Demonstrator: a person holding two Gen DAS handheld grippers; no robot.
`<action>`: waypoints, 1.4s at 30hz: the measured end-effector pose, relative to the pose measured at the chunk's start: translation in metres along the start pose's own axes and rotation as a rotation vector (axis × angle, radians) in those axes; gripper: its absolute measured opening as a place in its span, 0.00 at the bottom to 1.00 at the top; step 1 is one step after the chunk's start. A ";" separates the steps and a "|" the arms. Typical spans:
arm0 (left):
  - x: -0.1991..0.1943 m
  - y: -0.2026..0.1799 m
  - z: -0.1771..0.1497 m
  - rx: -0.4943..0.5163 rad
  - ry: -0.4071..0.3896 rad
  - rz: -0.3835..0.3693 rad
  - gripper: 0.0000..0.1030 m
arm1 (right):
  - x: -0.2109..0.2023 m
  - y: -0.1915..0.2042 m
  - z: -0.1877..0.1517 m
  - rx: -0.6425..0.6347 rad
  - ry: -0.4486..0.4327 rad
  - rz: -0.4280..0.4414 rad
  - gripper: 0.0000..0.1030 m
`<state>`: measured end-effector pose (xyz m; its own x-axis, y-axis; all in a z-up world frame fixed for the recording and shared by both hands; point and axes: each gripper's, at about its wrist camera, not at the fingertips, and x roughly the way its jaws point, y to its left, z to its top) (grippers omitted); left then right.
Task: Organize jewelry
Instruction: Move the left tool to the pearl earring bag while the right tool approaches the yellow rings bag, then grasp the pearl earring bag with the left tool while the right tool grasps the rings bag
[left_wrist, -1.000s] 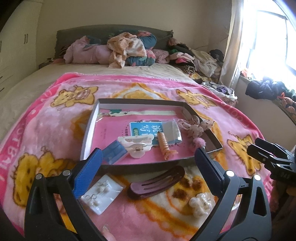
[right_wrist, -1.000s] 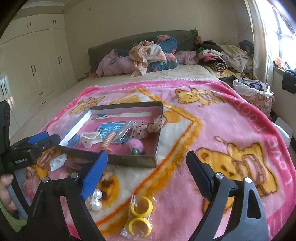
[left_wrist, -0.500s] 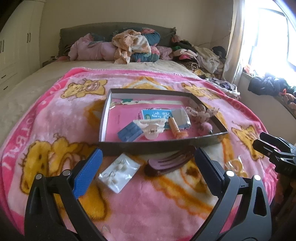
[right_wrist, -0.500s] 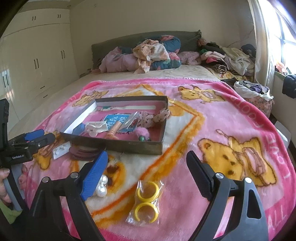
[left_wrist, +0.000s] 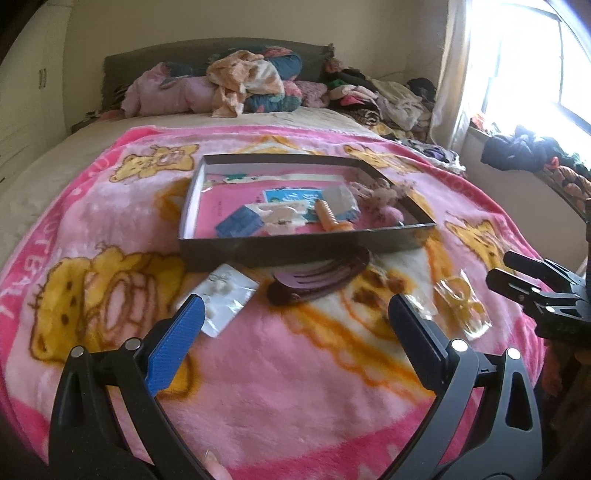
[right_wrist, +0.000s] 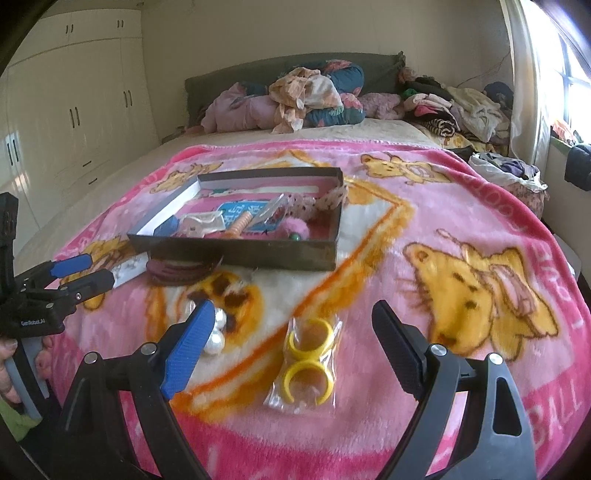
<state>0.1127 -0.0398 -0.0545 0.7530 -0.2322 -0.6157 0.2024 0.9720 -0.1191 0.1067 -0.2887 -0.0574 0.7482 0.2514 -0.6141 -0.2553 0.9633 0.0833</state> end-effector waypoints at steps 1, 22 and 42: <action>0.000 -0.003 -0.002 0.005 0.001 -0.007 0.88 | 0.000 0.000 -0.002 0.002 0.003 0.000 0.82; 0.036 -0.052 -0.020 0.082 0.085 -0.127 0.79 | 0.038 -0.008 -0.038 0.027 0.136 -0.017 0.70; 0.076 -0.086 -0.020 0.107 0.162 -0.147 0.38 | 0.024 -0.040 -0.034 0.142 0.072 -0.012 0.41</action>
<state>0.1404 -0.1400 -0.1067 0.6019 -0.3538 -0.7159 0.3740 0.9170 -0.1387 0.1137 -0.3241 -0.1024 0.7034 0.2375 -0.6699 -0.1538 0.9711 0.1827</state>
